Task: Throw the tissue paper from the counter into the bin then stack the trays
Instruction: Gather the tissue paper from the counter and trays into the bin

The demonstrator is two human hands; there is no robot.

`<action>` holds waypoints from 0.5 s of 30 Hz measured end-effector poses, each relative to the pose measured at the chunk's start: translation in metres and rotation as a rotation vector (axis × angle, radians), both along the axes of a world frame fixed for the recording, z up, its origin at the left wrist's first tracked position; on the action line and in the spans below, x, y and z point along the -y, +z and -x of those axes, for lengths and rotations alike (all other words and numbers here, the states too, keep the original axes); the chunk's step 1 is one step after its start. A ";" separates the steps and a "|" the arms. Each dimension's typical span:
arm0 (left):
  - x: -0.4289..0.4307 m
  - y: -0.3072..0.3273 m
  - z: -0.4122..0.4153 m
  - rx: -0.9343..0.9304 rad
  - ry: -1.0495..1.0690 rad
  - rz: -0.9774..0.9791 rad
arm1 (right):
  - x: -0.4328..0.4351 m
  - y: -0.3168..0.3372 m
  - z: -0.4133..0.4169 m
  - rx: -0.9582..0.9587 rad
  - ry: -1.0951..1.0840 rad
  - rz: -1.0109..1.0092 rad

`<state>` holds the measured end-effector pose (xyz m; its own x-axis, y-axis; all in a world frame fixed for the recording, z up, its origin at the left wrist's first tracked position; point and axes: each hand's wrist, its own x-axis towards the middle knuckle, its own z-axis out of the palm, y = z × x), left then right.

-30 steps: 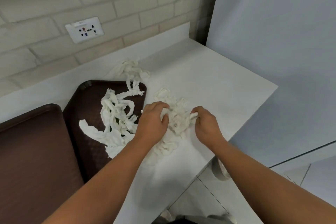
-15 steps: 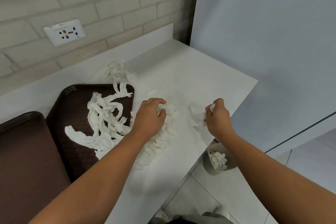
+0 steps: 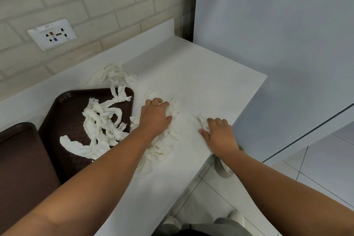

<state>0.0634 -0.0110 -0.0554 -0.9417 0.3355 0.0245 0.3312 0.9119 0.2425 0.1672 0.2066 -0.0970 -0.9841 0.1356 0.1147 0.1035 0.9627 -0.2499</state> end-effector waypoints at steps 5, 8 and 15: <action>-0.007 0.002 0.006 -0.054 0.007 0.038 | -0.004 0.003 0.002 -0.005 0.052 -0.046; -0.008 0.005 0.011 -0.043 0.033 -0.039 | -0.010 0.006 0.008 0.032 0.014 0.165; -0.013 0.043 0.024 0.204 0.156 -0.864 | -0.017 0.053 0.016 -0.026 -0.098 0.583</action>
<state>0.0397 0.0022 -0.0124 -0.9887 0.1452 0.0360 0.0939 0.4150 0.9049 0.1516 0.2235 -0.0438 -0.9617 0.2734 0.0181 0.1715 0.6520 -0.7386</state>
